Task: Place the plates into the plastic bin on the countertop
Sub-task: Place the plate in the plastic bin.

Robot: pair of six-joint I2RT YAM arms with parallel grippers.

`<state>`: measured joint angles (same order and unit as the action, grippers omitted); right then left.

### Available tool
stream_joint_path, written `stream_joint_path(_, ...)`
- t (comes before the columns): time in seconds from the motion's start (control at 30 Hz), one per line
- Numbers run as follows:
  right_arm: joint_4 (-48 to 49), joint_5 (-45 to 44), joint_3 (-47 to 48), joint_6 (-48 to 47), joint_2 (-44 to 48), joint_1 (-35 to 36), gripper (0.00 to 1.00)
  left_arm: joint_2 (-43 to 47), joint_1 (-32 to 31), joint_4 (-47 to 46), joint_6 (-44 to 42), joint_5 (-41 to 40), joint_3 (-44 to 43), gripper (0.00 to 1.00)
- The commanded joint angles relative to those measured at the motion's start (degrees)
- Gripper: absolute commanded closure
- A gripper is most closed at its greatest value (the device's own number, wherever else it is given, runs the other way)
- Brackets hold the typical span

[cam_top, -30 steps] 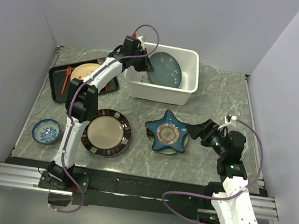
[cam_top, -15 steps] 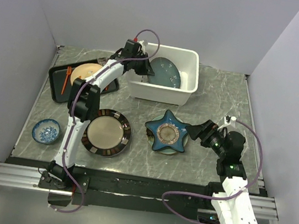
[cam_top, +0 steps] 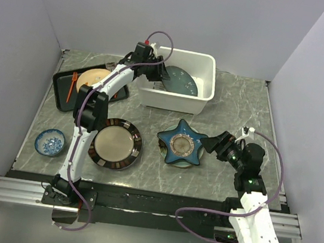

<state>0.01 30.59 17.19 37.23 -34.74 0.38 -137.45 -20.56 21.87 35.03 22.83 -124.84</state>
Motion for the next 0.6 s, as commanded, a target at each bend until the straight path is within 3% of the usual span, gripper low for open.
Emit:
stream_joint_path(0.0, 2.4, 0.7, -0.8, 0.3, 0.6, -0.1, 0.0, 3.1, -0.1, -3.4, -1.4, 0.3, -1.5, 0.47)
stream_joint_path(0.3, 3.1, 1.0, -1.7, 0.9, 1.0, -0.1, 0.0, 4.4, -0.1, -1.7, -3.3, -3.9, -0.4, 0.39)
stream_joint_path(0.57, 3.1, 0.8, -2.2, 0.9, 0.9, -0.1, 0.0, 6.6, -0.4, -0.9, -5.6, -8.6, 0.4, 0.38)
